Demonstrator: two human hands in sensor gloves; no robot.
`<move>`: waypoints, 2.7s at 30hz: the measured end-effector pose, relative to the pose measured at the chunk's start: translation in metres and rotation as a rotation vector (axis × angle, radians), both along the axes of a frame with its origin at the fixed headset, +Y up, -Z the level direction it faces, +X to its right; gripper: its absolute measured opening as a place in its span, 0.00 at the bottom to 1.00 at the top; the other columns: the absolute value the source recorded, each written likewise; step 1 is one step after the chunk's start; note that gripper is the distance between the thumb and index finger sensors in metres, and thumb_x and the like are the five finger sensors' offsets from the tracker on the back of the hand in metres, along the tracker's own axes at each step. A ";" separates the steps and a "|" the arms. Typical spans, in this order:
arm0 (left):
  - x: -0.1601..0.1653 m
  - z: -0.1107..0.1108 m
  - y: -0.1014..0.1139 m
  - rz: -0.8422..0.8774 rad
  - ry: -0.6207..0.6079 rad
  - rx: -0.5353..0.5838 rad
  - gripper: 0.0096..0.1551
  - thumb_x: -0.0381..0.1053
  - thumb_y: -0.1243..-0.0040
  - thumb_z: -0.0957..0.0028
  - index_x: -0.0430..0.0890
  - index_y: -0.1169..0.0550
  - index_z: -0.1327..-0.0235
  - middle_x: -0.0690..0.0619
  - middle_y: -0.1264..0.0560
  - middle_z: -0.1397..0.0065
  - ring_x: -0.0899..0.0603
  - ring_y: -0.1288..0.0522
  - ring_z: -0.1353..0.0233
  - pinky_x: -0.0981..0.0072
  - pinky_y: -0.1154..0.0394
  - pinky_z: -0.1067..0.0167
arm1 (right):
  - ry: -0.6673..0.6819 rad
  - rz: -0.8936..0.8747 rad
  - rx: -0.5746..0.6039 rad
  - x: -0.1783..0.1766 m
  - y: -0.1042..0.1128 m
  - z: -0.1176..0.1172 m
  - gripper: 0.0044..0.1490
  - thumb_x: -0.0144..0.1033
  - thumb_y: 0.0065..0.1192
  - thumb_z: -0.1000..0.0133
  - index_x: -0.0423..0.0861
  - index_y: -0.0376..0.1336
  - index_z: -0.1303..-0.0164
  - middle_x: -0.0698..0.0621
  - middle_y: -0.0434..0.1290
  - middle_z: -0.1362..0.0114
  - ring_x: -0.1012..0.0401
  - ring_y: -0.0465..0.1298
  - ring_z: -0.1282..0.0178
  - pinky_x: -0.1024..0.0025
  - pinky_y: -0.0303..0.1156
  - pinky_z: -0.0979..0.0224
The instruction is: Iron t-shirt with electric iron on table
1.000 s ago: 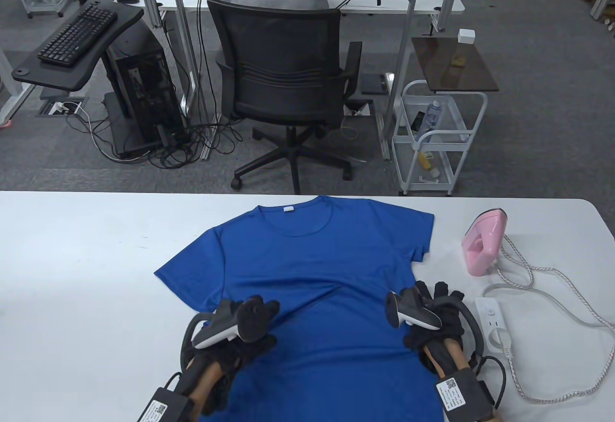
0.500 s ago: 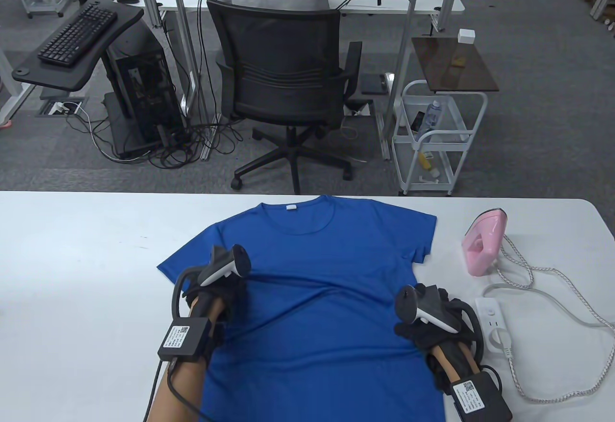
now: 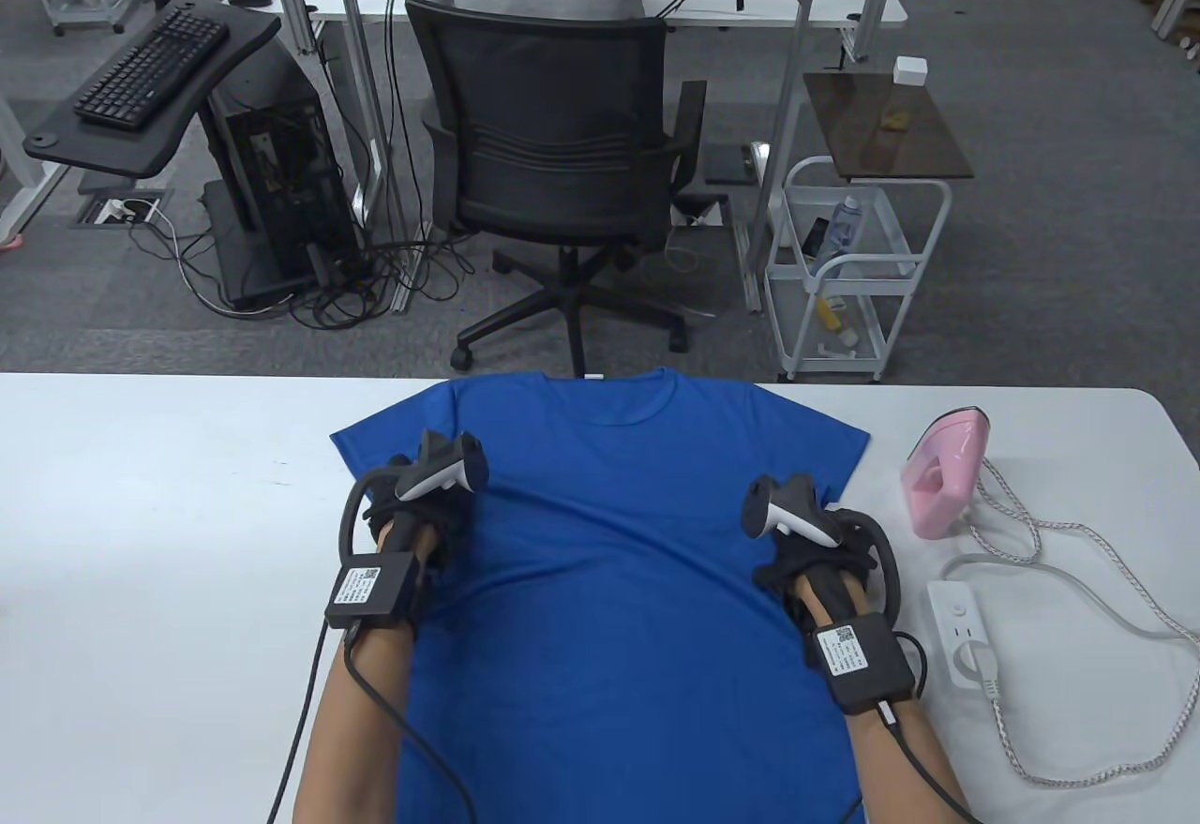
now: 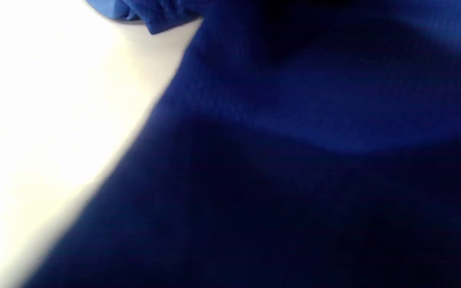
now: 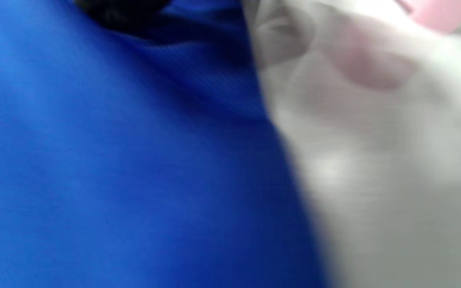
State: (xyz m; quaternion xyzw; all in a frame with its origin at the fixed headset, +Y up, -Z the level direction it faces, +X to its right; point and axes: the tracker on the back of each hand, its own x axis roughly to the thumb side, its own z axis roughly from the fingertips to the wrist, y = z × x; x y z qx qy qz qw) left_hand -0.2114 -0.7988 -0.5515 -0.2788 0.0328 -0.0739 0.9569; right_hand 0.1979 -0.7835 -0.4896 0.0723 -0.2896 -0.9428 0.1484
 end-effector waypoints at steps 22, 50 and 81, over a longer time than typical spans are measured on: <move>0.023 0.140 0.029 0.195 -0.251 0.088 0.45 0.63 0.52 0.49 0.62 0.54 0.19 0.54 0.50 0.12 0.32 0.50 0.14 0.30 0.54 0.24 | 0.156 -0.088 0.144 -0.001 0.014 0.097 0.52 0.52 0.53 0.54 0.55 0.42 0.19 0.43 0.42 0.13 0.32 0.49 0.17 0.27 0.49 0.23; 0.033 0.189 -0.002 0.117 -0.299 -0.112 0.56 0.70 0.55 0.55 0.55 0.64 0.21 0.47 0.67 0.15 0.28 0.63 0.17 0.31 0.58 0.26 | 0.104 -0.088 0.071 0.024 -0.003 0.122 0.54 0.51 0.53 0.57 0.54 0.40 0.20 0.44 0.41 0.13 0.33 0.51 0.17 0.28 0.50 0.23; -0.020 0.200 -0.004 0.101 -0.233 -0.030 0.50 0.70 0.59 0.54 0.60 0.60 0.21 0.52 0.62 0.14 0.31 0.57 0.16 0.32 0.54 0.25 | 0.144 -0.173 0.330 0.030 0.019 0.126 0.48 0.55 0.53 0.56 0.56 0.52 0.21 0.42 0.56 0.15 0.36 0.63 0.20 0.32 0.59 0.26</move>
